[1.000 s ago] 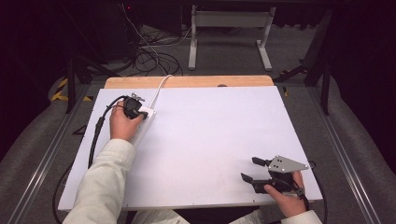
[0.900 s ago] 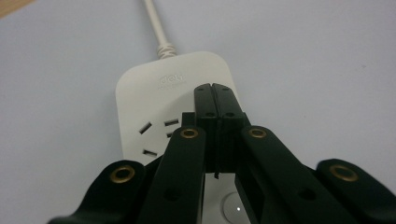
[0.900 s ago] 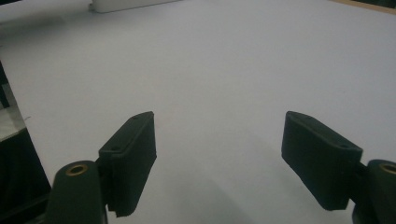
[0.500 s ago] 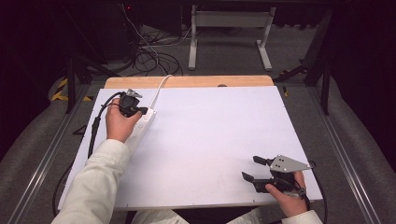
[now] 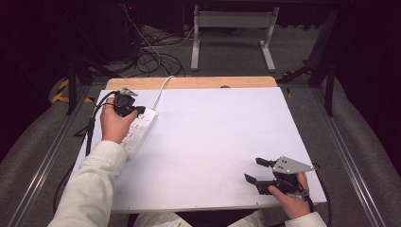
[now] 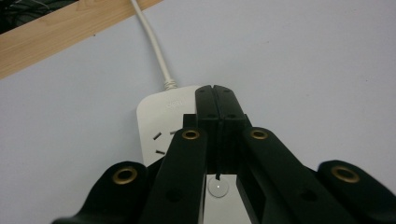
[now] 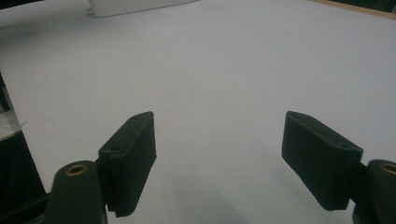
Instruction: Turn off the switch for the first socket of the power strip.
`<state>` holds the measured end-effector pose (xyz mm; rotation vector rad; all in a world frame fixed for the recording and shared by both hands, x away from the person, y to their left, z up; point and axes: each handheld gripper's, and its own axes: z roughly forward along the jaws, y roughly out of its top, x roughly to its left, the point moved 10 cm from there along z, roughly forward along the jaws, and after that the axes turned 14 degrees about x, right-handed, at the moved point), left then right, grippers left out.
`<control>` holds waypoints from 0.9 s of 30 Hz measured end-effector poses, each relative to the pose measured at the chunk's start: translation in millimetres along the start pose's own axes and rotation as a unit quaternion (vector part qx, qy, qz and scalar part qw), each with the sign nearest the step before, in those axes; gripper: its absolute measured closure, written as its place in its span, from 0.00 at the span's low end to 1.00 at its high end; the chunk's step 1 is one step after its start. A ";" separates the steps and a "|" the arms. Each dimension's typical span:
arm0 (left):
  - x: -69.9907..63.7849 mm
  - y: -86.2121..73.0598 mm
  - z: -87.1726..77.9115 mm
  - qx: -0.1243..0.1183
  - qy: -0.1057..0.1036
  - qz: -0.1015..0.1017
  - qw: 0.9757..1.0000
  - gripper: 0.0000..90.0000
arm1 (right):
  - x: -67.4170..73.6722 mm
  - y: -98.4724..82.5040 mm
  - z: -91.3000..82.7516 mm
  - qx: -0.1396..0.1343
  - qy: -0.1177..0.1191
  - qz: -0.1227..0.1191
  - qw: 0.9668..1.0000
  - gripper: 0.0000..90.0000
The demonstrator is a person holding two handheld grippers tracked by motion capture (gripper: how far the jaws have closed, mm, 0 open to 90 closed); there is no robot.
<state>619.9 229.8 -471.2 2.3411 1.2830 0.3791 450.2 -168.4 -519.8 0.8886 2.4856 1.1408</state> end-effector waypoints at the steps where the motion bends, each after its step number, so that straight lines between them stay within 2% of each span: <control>1: -0.6 0.5 -1.0 -0.001 -0.002 0.001 1.000 1.00 | 0.1 0.0 0.1 0.000 0.001 0.000 1.000 0.30; 5: -2.0 2.5 -6.5 -0.008 -0.002 0.002 1.000 1.00 | 0.5 0.4 -0.2 -0.001 0.000 -0.001 1.000 0.30; 8: -4.1 4.5 -12.6 -0.024 -0.009 0.001 1.000 1.00 | 0.1 0.2 -0.1 0.000 0.000 0.000 1.000 0.30; 9: -5.7 4.9 -15.4 -0.028 -0.014 -0.001 1.000 0.95 | 0.1 0.1 0.0 0.000 0.000 0.000 1.000 0.30; 10: -5.5 6.1 -18.3 -0.034 -0.009 -0.004 0.999 0.95 | 0.1 0.1 0.0 0.000 0.000 0.000 1.000 0.30; 11: -6.3 7.1 -21.2 -0.040 -0.004 -0.007 0.999 0.79 | 0.0 0.0 0.0 0.001 -0.001 0.000 1.000 0.30; 12: -9.2 7.5 -28.1 -0.050 -0.005 -0.001 0.999 0.75 | 0.0 0.2 0.3 0.000 0.000 -0.001 1.000 0.30; 14: -10.0 7.5 -31.6 -0.055 -0.003 0.003 0.998 0.73 | 0.4 0.2 0.4 0.001 0.000 -0.001 1.000 0.30; 18: -18.2 6.8 -44.0 -0.071 -0.001 0.016 0.997 0.63 | 0.6 0.4 0.3 0.000 0.000 -0.002 1.000 0.30; 24: -36.2 6.7 -62.6 -0.102 -0.020 0.030 0.994 0.52 | 1.0 0.8 0.8 0.001 0.001 -0.002 1.000 0.30; 27: -44.2 5.1 -69.7 -0.114 -0.027 0.038 0.992 0.50 | 1.0 0.7 0.4 0.000 0.000 -0.003 1.000 0.30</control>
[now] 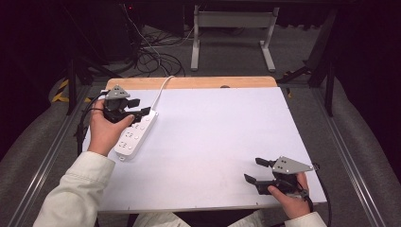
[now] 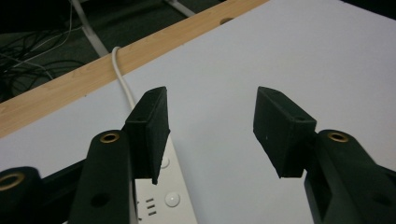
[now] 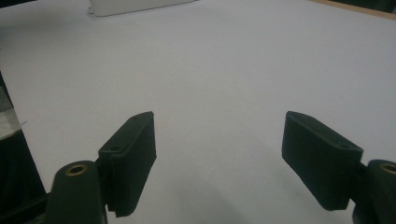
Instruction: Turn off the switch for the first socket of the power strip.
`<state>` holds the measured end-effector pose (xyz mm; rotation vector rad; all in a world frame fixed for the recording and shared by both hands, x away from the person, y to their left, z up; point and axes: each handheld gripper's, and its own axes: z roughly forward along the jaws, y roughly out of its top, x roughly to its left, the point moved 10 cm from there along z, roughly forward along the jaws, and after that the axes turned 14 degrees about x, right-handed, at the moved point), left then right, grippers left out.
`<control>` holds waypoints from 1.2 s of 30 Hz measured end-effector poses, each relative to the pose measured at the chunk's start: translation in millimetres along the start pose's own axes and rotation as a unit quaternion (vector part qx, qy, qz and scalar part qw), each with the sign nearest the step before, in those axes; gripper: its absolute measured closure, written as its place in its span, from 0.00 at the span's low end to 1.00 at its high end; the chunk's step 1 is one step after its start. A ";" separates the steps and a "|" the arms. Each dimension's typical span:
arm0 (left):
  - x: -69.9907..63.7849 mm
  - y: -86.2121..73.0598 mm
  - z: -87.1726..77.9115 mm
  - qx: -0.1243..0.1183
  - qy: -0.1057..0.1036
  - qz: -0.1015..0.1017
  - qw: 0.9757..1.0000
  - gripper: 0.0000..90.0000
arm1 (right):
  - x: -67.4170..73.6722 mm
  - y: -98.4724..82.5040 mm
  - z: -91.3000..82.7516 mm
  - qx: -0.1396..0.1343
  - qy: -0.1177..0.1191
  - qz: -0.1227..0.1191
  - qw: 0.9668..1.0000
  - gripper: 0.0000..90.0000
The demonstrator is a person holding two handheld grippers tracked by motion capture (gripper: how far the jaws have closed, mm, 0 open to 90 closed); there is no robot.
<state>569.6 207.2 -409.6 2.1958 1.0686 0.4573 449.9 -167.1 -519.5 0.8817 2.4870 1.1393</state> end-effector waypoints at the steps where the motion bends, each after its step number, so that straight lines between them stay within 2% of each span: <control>1: -3.1 -0.5 -2.0 -0.002 -0.002 0.002 1.000 0.49 | 0.1 0.0 -0.3 0.000 0.000 0.000 1.000 0.30; 4: -10.2 -1.8 -9.1 -0.013 0.000 0.009 1.000 0.46 | 0.0 -0.2 -0.7 -0.001 0.000 0.000 1.000 0.30; 7: -21.0 -4.6 -16.5 -0.028 -0.019 0.012 0.999 0.46 | -0.2 -0.1 -1.0 -0.002 0.000 -0.001 1.000 0.30; 14: -40.5 -18.5 -31.6 -0.061 -0.029 0.015 0.998 0.39 | 0.1 0.3 -1.0 -0.002 -0.001 0.000 1.000 0.29; 17: -49.6 -25.8 -35.9 -0.077 -0.042 0.005 0.996 0.35 | 0.2 0.6 -0.9 -0.002 -0.002 -0.001 1.000 0.29; 19: -53.3 -31.4 -37.5 -0.086 -0.039 0.006 0.995 0.33 | 0.1 0.7 -1.1 -0.002 -0.002 -0.001 1.000 0.29; 23: -63.3 -44.3 -39.1 -0.103 -0.055 -0.007 0.993 0.28 | -0.3 0.4 -1.2 -0.002 -0.003 0.000 1.000 0.29; 26: -68.8 -54.6 -39.2 -0.108 -0.058 -0.005 0.992 0.27 | -0.4 0.0 -1.0 -0.001 -0.003 -0.002 1.000 0.29; 31: -73.6 -72.0 -34.2 -0.104 -0.035 0.007 0.994 0.25 | 0.3 -0.2 -0.9 0.001 -0.003 -0.005 1.000 0.28; 36: -79.6 -85.3 -30.2 -0.118 -0.043 0.004 0.992 0.23 | 0.5 -0.7 -0.5 0.002 -0.003 -0.007 1.000 0.28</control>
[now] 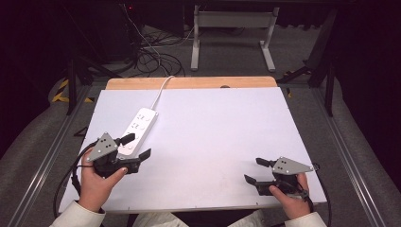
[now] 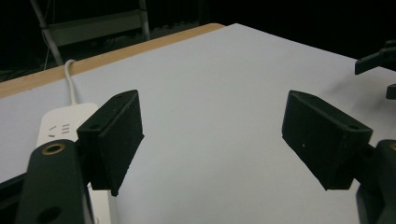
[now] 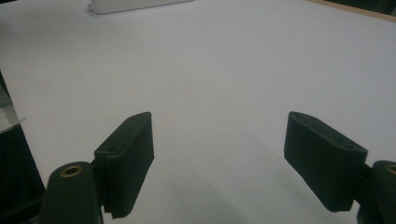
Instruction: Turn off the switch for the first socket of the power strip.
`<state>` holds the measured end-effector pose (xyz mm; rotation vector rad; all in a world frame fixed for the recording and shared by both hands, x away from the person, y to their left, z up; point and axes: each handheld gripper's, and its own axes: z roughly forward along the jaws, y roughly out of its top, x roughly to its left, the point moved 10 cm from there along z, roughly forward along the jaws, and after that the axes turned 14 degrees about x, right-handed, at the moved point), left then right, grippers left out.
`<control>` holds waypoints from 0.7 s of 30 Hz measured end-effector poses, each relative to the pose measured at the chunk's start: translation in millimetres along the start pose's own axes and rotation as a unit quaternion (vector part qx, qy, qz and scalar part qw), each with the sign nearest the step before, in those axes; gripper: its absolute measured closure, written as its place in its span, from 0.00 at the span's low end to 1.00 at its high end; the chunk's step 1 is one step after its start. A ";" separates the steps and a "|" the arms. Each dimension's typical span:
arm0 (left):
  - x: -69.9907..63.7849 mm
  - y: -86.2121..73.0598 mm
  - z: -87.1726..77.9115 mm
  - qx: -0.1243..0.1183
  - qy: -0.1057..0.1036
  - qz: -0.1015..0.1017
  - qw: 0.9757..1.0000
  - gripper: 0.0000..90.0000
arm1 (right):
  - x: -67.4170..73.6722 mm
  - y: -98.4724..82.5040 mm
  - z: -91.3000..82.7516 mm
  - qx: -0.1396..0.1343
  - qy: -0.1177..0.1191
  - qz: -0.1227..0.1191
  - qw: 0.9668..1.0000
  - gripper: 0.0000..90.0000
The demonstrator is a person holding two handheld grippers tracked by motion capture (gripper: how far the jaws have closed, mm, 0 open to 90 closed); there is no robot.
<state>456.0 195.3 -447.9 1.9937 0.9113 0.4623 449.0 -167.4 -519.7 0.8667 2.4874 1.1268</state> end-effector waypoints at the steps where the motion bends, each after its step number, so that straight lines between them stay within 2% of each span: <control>1: -1.3 -3.0 0.5 -0.003 -0.002 -0.002 1.000 0.23 | 0.1 -0.1 0.1 0.000 0.000 0.000 1.000 0.27; 3: -3.5 -9.7 2.3 -0.005 -0.008 -0.002 1.000 0.23 | 0.2 -0.3 0.2 0.001 0.001 -0.001 1.000 0.27; 7: -7.1 -25.1 10.6 0.013 -0.019 -0.002 1.000 0.22 | 0.2 -1.0 0.4 0.002 0.002 -0.001 1.000 0.27; 14: -17.3 -45.9 23.1 0.012 -0.060 -0.026 0.998 0.22 | 0.7 -1.9 0.7 0.003 0.004 -0.003 1.000 0.26; 16: -16.5 -52.9 26.1 0.011 -0.056 -0.026 0.998 0.22 | 0.8 -2.1 0.7 0.003 0.005 -0.004 1.000 0.26; 19: -13.0 -63.6 28.5 0.022 -0.033 -0.006 0.999 0.22 | 1.1 -2.8 0.4 0.003 0.005 -0.005 1.000 0.26; 21: -14.0 -67.4 28.6 0.020 -0.033 -0.002 0.999 0.23 | 0.9 -3.7 0.3 0.004 0.005 -0.005 1.000 0.26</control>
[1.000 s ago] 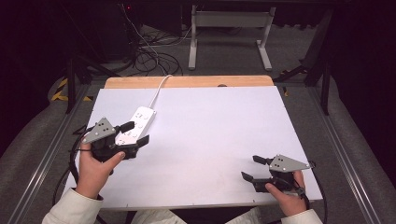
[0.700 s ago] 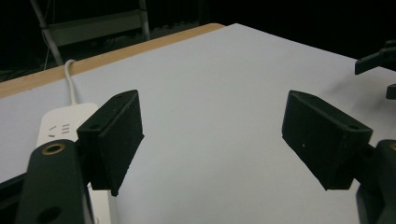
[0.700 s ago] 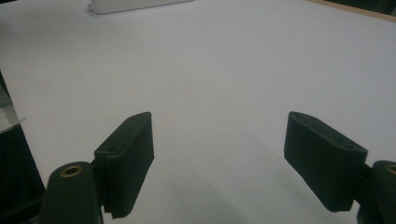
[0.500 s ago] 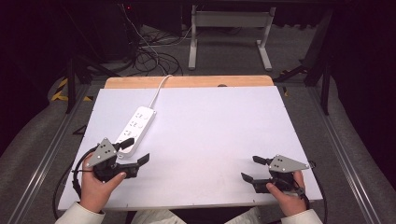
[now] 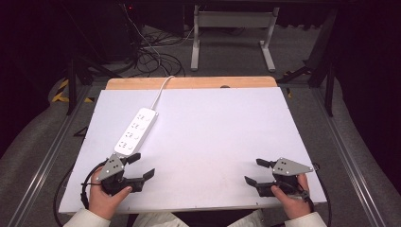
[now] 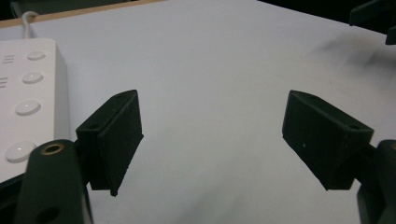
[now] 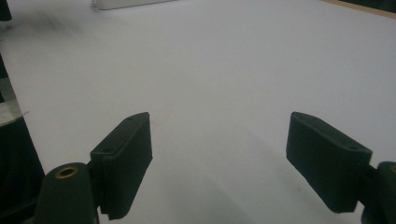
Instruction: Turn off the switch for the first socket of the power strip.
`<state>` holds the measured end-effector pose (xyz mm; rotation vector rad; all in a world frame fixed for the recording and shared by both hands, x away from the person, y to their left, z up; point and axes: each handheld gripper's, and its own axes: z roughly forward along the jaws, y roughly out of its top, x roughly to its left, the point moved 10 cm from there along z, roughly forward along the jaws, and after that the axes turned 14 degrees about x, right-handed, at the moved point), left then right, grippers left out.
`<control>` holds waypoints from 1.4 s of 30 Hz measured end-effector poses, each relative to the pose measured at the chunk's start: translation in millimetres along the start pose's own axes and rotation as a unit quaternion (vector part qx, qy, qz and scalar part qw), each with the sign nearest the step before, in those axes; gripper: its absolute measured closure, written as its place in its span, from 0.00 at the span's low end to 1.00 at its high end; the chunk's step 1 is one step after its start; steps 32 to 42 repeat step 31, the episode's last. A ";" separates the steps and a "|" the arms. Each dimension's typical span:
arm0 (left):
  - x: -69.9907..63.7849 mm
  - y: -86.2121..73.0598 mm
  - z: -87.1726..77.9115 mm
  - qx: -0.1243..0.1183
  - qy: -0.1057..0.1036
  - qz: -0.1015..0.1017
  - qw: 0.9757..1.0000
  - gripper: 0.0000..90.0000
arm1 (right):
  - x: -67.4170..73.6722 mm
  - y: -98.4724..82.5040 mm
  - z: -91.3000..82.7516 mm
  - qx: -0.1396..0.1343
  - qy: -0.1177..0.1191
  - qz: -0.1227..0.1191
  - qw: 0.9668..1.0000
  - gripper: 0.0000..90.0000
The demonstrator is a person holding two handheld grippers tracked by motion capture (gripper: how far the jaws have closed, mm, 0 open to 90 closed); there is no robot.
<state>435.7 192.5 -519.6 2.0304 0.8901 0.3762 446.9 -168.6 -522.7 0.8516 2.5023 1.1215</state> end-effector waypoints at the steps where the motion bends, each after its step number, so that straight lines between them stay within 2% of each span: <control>1: -1.3 -1.2 0.0 -0.002 -0.002 -0.001 1.000 0.23 | -0.2 -0.6 0.1 0.001 -0.001 0.000 1.000 0.26; 4: -5.4 -4.4 0.9 0.000 -0.018 -0.001 1.000 0.24 | -0.4 -2.1 1.2 0.004 0.000 -0.002 1.000 0.26; 10: -5.2 0.7 -1.1 -0.017 -0.020 -0.008 1.000 0.24 | 0.9 -3.0 1.2 0.005 0.001 -0.001 1.000 0.26; 14: -6.0 1.4 -3.2 -0.013 -0.018 0.001 1.000 0.25 | 0.6 -2.5 1.2 0.004 0.000 -0.001 1.000 0.26; 16: -4.0 1.9 -5.6 -0.003 -0.003 0.017 1.000 0.25 | 0.9 -2.6 1.3 0.004 0.000 -0.001 1.000 0.26; 19: -5.6 2.8 -7.6 0.004 -0.002 0.025 1.000 0.25 | 0.9 -2.7 1.7 0.004 0.001 -0.001 1.000 0.26; 31: -5.9 4.3 -8.3 -0.007 -0.021 -0.006 1.000 0.24 | 0.2 -3.9 1.5 0.005 0.000 -0.001 1.000 0.26; 42: -5.9 4.3 -8.3 -0.007 -0.021 -0.006 1.000 0.24 | 0.2 -3.9 1.5 0.005 0.000 -0.001 1.000 0.26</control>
